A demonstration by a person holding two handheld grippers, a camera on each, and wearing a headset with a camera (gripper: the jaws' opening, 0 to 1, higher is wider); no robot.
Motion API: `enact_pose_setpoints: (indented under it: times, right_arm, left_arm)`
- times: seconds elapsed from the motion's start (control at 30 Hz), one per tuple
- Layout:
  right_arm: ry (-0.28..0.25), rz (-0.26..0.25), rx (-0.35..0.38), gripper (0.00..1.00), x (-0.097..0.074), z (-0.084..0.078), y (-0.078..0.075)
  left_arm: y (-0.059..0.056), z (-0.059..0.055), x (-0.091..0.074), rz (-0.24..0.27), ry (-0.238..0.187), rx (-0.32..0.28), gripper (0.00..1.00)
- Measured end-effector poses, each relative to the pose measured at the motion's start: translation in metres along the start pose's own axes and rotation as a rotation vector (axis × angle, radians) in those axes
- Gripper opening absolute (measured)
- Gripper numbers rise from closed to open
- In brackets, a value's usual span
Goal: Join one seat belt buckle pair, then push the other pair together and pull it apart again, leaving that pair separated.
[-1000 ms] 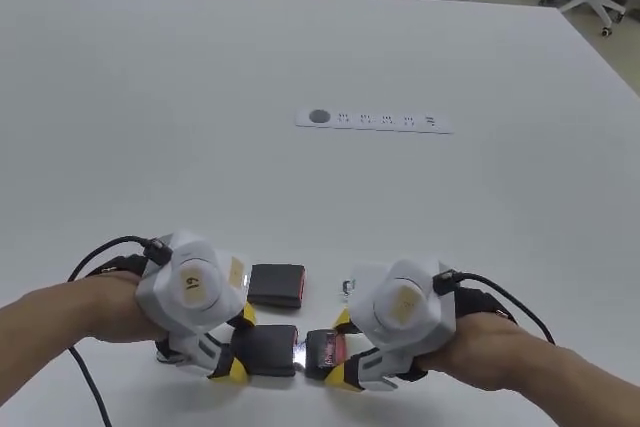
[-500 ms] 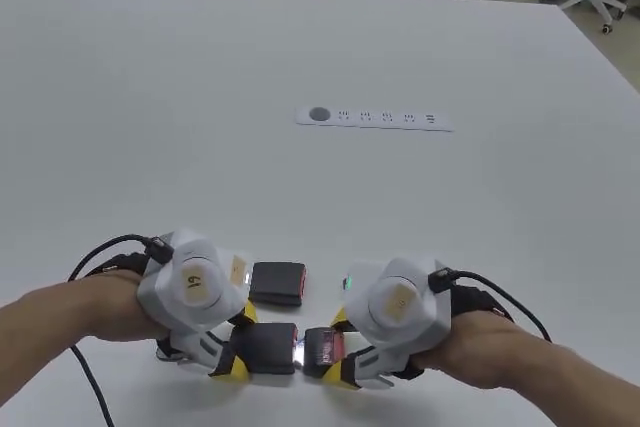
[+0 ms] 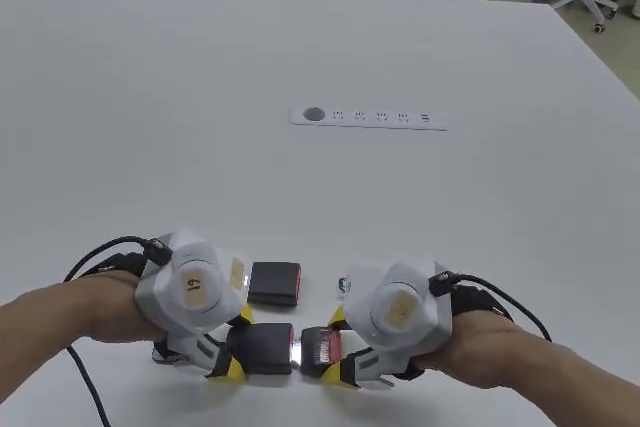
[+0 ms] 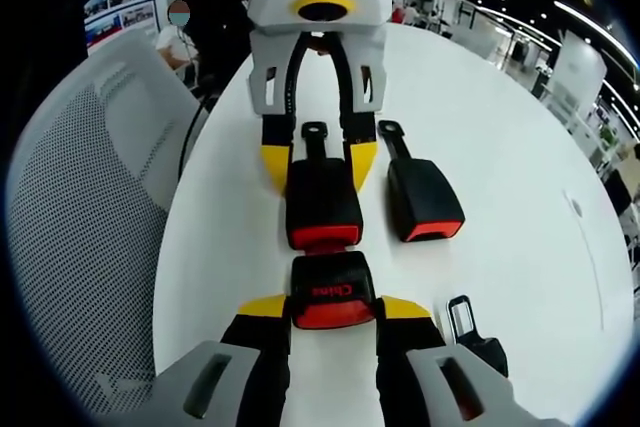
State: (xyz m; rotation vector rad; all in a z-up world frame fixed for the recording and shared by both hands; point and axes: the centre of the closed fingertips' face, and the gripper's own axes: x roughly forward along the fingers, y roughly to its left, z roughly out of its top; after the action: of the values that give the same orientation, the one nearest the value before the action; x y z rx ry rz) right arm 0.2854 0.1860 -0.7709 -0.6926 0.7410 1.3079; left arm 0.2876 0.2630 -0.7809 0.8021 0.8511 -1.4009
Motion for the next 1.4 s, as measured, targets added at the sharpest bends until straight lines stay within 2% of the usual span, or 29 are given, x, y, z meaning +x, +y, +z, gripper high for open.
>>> enact_pose_setpoints:
  times: [0.1,0.13,0.2,0.3,0.37,0.6,0.67,0.8,0.93,1.0,1.07,1.27,1.4]
  right_arm:
    - [-0.016,0.008,0.002,0.28,-0.002,0.001,0.001]
    - [-0.016,0.013,-0.022,0.28,0.000,0.001,0.001]
    - [-0.016,0.011,0.003,0.28,0.001,0.002,0.001]
    - [0.001,0.007,0.007,0.28,0.002,0.001,0.001]
    - [-0.003,0.012,-0.002,0.28,0.001,-0.001,0.001]
    - [-0.019,0.017,0.005,0.29,0.002,-0.001,-0.002]
    - [-0.016,0.020,-0.047,0.30,0.002,-0.002,-0.001]
    - [-0.024,0.003,-0.092,0.31,0.003,-0.003,0.001]
    - [-0.030,-0.004,-0.075,0.31,0.002,-0.001,0.000]
    - [-0.032,-0.005,-0.080,0.31,0.000,0.000,0.000]
    - [-0.038,-0.008,-0.078,0.31,0.000,0.001,0.000]
    - [-0.049,-0.024,-0.075,0.35,-0.010,0.004,-0.002]
    - [-0.064,-0.043,-0.056,0.38,-0.015,0.005,-0.008]
  left_arm:
    - [-0.001,0.001,-0.002,0.000,-0.006,-0.005,0.32]
    - [-0.001,0.002,-0.003,0.004,-0.007,-0.009,0.32]
    - [0.001,-0.001,-0.001,0.005,-0.006,-0.009,0.32]
    - [-0.002,0.005,-0.003,0.011,0.024,0.010,0.33]
    - [0.000,0.002,-0.002,0.011,0.019,0.022,0.33]
    - [0.001,0.000,-0.001,0.006,0.004,-0.010,0.33]
    - [-0.001,0.002,-0.002,0.004,0.003,-0.006,0.33]
    - [0.003,-0.002,0.000,0.010,-0.005,0.000,0.34]
    - [0.000,0.004,-0.003,0.019,-0.009,-0.002,0.35]
    - [0.003,0.000,-0.001,0.025,-0.008,0.002,0.36]
    - [0.005,0.000,-0.002,0.035,-0.005,0.004,0.38]
    - [0.003,0.000,-0.004,0.035,-0.005,-0.005,0.40]
    - [0.001,0.004,-0.011,0.041,-0.014,-0.022,0.41]
